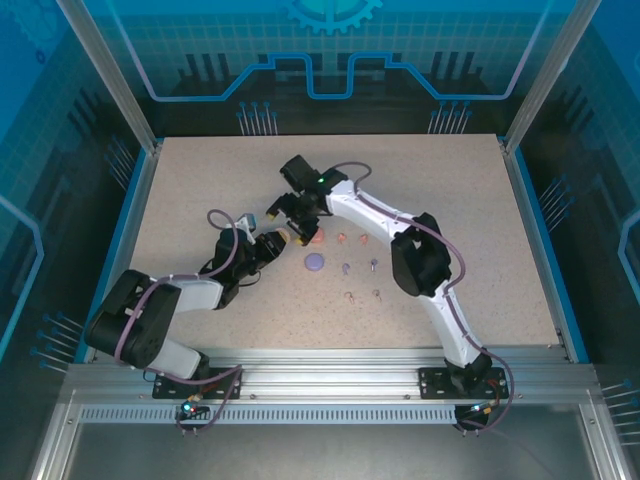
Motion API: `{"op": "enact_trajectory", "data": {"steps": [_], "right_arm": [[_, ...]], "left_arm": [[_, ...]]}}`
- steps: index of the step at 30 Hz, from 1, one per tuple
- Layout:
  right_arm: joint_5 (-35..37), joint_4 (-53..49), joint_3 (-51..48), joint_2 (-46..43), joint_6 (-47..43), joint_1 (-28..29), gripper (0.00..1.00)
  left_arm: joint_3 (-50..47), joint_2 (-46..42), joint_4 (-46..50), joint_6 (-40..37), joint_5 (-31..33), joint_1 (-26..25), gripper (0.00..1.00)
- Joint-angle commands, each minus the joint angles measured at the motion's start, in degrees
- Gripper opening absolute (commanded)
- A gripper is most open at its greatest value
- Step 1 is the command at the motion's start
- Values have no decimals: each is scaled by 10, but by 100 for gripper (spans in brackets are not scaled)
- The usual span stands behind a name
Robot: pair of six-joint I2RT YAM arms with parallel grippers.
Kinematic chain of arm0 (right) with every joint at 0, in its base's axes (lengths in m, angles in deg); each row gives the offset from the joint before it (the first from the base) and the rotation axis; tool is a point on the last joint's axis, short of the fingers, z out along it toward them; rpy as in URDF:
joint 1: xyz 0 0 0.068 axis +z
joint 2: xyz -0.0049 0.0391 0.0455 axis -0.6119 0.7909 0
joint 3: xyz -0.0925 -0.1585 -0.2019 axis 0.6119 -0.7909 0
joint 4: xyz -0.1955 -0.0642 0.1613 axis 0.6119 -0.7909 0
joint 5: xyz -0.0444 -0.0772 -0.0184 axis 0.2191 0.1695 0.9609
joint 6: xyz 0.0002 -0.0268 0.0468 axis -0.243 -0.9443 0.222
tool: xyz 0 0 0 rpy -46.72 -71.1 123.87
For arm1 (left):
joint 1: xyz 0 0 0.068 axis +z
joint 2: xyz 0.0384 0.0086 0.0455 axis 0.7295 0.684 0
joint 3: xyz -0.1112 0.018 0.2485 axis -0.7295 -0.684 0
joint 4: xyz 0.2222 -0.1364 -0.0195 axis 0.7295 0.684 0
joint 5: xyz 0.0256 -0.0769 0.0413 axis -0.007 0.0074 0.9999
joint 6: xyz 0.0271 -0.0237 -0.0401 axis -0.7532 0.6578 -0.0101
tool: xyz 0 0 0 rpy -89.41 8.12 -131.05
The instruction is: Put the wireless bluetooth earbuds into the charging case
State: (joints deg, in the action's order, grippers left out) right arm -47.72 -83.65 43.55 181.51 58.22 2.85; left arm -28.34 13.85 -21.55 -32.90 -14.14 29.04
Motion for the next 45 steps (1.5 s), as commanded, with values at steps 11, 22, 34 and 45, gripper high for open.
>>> {"op": "enact_trajectory", "data": {"steps": [11,22,34,45], "right_arm": [[-108,258,-361,-306,-391,-141,80],[-270,430,-552,-388,-473,-141,76],[-259,445,-552,-360,-460,-123,72],[-252,495,-609,-320,-422,-171,66]], "left_arm": [[134,-49,162,-116,-249,-1,0],[208,-37,262,-165,-311,-1,0],[224,-20,258,-161,-321,-1,0],[233,-44,243,-145,-331,-1,0]]}}
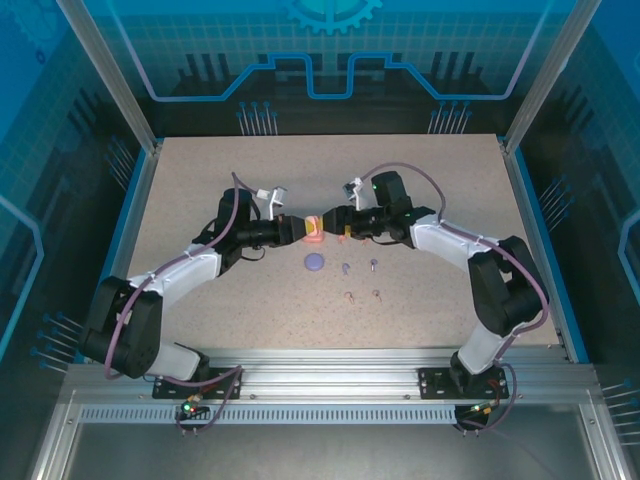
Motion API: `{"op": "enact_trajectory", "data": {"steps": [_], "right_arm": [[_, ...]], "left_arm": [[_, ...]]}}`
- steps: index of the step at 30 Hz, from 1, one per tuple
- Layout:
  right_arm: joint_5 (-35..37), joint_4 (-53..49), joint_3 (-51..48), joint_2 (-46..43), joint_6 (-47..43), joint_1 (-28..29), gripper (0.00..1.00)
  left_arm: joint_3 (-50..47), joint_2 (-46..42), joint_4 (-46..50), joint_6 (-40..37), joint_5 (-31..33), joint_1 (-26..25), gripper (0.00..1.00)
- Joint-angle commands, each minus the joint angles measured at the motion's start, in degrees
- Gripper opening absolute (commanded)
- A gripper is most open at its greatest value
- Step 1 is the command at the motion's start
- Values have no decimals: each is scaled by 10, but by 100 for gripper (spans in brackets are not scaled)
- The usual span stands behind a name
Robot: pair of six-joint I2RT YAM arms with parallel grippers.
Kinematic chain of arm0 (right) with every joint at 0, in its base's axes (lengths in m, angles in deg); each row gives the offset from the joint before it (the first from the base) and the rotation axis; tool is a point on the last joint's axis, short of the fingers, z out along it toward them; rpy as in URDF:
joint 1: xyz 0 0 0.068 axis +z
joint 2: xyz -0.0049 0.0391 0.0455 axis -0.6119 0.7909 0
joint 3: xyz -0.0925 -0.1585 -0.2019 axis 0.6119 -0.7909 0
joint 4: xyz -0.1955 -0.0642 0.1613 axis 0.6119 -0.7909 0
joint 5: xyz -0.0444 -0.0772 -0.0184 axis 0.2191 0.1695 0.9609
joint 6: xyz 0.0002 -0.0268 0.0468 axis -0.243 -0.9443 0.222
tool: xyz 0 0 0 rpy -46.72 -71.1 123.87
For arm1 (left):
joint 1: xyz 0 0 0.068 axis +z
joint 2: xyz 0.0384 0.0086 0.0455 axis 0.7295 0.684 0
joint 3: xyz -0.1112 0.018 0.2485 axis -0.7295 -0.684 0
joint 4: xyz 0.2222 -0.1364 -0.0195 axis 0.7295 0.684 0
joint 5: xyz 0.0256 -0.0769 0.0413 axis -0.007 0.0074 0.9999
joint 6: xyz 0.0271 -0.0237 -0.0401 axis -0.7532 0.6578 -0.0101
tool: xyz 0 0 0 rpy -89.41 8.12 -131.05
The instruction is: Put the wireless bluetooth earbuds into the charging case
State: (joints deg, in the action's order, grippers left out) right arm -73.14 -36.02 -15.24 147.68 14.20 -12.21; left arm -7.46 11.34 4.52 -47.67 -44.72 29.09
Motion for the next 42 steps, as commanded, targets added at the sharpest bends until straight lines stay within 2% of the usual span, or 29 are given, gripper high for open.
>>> {"op": "enact_trajectory", "data": {"steps": [1,8,12,17,30,42], "right_arm": [[0,21,-24,17,22,-23,66],[-22,11,-37,-45,18,-29,66],[-61,46,-45,-69,36,-27,64],[-83,71,-35,-59,45,-18,59],[-80,93,-14,-17,60,1,47],[-82,110,-7,-8,75,1,43]], "left_arm": [[24,-19,-17,4,-26,-2,0],[19,-24,-20,5,-23,-2,0],[16,-23,-34,16,-28,-2,0],[12,-22,-55,33,-34,-2,0],[-3,-30,-98,71,-38,-3,0],[-6,-24,-96,68,-35,-12,0]]}}
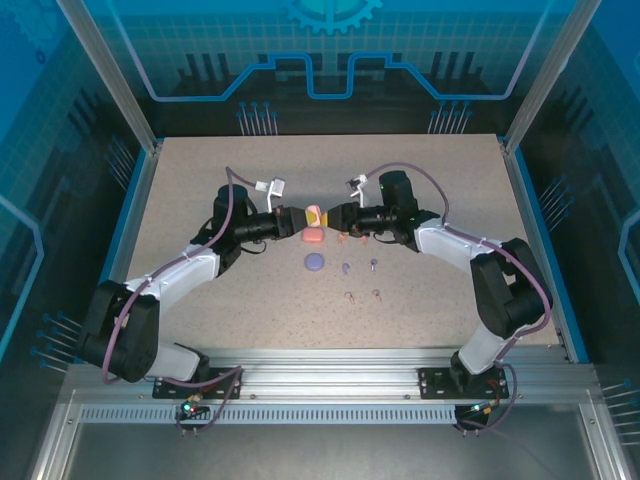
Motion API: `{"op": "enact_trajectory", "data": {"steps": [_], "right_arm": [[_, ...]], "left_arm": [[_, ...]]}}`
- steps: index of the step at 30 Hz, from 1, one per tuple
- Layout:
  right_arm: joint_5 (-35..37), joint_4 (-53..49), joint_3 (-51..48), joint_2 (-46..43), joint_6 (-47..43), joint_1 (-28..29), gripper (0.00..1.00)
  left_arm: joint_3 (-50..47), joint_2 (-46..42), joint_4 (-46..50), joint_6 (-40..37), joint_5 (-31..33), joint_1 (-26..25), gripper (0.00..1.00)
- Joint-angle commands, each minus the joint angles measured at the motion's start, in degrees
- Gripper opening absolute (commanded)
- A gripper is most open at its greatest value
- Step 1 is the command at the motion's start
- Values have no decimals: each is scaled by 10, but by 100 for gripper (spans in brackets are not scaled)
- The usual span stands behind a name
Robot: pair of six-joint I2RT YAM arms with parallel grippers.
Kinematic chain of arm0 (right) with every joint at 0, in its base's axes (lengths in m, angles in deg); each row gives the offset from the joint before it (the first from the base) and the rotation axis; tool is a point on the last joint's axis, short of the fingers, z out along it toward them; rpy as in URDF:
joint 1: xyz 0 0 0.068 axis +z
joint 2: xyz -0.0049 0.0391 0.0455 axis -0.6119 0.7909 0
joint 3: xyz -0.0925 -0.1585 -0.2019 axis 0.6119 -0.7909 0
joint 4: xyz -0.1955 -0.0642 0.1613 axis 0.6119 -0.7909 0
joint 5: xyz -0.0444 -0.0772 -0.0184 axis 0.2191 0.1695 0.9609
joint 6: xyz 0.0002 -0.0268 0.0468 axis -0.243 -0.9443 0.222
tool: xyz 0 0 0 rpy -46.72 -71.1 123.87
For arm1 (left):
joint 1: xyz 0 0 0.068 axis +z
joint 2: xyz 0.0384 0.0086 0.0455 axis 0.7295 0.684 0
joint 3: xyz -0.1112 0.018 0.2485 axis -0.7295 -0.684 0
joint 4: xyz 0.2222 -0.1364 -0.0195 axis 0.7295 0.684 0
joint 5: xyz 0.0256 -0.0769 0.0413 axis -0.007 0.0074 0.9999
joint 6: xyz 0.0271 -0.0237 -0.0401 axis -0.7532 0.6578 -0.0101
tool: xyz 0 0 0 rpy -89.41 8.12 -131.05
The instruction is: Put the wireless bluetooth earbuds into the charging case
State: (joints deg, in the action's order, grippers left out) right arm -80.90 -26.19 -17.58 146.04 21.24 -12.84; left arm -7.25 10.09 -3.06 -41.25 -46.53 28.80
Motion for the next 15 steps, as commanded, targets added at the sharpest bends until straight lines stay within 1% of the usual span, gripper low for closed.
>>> {"op": "enact_trajectory", "data": {"steps": [1,5,8,15], "right_arm": [[-6,12,16,8,5,8,43],[-6,12,17,12,4,8,41],[-6,13,21,18,3,6,37],[-21,15,38,30,4,3,16]], "left_arm": [[-8,-9,-21,4,-16,-10,0],[-5,-5,-23,4,-19,-14,0],[-4,-3,-22,5,-23,-16,0],[-8,-4,-21,4,-26,-21,0]]}}
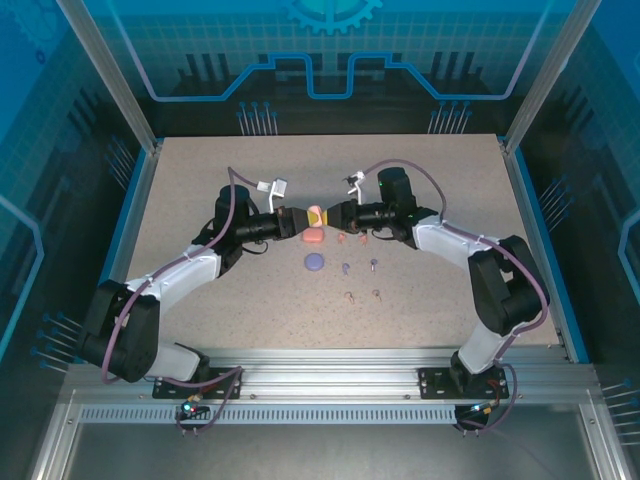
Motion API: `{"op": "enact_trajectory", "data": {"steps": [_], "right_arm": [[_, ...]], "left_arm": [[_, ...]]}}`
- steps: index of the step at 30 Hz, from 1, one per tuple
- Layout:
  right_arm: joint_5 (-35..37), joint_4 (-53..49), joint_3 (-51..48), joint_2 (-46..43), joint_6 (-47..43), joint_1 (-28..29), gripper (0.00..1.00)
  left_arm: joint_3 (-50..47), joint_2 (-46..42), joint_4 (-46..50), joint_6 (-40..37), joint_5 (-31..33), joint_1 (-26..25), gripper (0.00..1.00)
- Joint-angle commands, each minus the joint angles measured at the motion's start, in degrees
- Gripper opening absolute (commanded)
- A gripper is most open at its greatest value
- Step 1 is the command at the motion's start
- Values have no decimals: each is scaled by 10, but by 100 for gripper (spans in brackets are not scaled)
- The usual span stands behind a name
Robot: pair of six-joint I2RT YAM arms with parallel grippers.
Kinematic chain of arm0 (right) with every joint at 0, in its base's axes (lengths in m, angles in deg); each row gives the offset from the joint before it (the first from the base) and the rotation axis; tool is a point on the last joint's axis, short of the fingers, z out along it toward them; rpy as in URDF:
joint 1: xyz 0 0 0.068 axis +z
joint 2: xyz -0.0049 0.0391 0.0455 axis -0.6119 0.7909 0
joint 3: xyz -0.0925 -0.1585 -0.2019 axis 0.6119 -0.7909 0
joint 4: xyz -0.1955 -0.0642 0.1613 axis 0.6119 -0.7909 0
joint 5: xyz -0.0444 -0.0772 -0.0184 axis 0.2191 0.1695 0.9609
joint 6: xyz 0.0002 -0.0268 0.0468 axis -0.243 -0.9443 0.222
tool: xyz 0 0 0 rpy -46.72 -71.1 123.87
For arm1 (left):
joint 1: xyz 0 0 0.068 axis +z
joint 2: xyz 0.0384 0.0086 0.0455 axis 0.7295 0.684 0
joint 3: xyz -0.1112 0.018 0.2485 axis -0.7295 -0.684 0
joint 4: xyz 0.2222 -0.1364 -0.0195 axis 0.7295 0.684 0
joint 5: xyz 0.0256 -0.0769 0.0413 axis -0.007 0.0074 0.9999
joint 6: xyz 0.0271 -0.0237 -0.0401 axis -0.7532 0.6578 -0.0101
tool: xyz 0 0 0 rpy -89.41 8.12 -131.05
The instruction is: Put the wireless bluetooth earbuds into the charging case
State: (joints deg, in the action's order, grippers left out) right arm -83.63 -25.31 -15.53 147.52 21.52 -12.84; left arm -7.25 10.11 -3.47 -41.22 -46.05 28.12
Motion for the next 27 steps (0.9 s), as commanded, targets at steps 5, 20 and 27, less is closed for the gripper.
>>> {"op": "enact_trajectory", "data": {"steps": [5,20,27], "right_arm": [[-1,-1,22,13,-4,3,0],[119,-341,165,35,-244,-28,0],[188,-481,267,79,-424,-32,0]], "left_arm": [[-8,1,-18,4,-25,-17,0],[127,-8,249,-170,18,10,91],[289,81,505,-352,-33,30,93]]}}
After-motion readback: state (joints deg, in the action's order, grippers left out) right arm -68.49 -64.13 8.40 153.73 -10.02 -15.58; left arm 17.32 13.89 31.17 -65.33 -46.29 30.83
